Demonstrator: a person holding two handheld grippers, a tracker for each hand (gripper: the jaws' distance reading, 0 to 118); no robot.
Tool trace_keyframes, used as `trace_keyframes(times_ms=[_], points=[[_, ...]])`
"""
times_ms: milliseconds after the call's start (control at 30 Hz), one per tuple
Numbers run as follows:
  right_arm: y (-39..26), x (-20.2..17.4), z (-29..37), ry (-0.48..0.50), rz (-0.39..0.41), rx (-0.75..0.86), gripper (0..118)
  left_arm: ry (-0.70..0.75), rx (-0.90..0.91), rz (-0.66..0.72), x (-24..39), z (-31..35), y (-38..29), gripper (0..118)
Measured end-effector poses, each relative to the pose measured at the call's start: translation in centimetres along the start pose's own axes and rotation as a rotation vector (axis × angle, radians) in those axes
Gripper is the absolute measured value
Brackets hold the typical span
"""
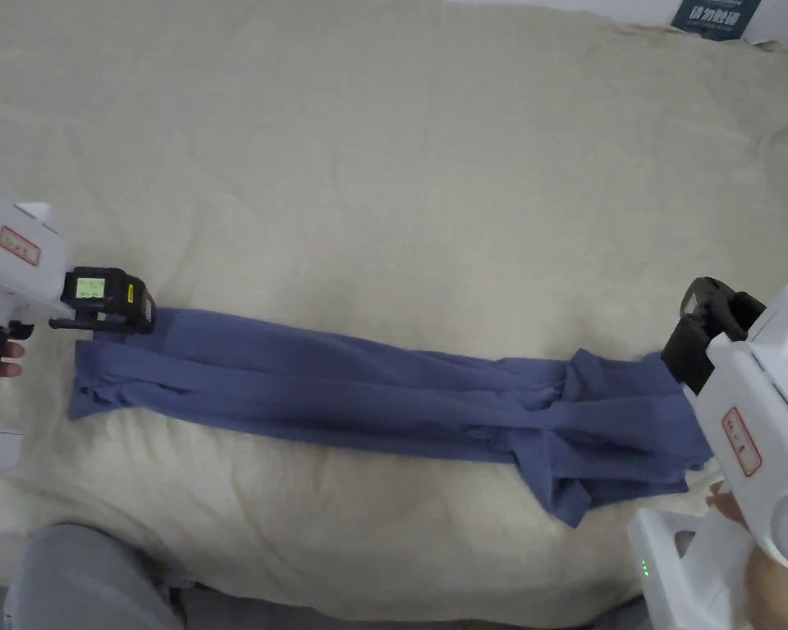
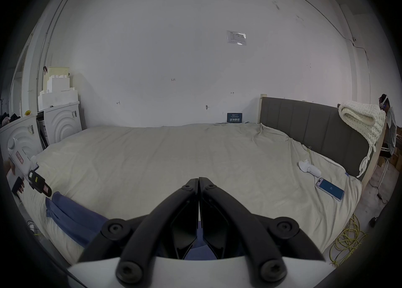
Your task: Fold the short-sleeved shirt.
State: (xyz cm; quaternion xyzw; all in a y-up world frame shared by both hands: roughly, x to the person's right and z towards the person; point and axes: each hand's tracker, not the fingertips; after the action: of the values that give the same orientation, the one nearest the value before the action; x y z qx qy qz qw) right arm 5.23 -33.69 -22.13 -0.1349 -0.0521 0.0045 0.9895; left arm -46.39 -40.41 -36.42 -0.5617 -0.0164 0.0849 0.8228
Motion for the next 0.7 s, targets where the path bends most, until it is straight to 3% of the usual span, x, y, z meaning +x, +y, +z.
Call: trace_keyframes(times_ms=[133,267,333,433,500,567,700], points=[[0.0,-0.2,0.0,0.001,0.007,-0.003,0,0.007,-0.036,0.016,0.3,-1.3,0.1,114],[-0.2,-0.1,-0.1,-0.002,0.014,-0.011,0,0.010,-0.078,0.002,0.7,-2.1,0.0,79],[-0.3,0.0,-0.1,-0.002,0.010,-0.012,0,-0.055,-0.109,0.030,0.8,-2.6,-0.4,60],[-0.3,0.2,0.1,-0.009,0.007,-0.011,0,-0.062,-0.099,0.044,0.9,-3.2,-0.8,46],[-0.3,0.4,0.1,-0.014,0.003,-0.012,0,-0.089,-0.090,0.056,0.3,-3.0,-0.9,16],[-0.3,0.6,0.2,-0.019,0.000,-0.012,0,-0.205,-0.085,0.119,-0.5,-2.7,-0.9,15],[-0.4,0.6,0.2,-0.027,-0.001,-0.019,0,-0.268,-0.061,0.116,-1.2,-2.9,-2.0,11]])
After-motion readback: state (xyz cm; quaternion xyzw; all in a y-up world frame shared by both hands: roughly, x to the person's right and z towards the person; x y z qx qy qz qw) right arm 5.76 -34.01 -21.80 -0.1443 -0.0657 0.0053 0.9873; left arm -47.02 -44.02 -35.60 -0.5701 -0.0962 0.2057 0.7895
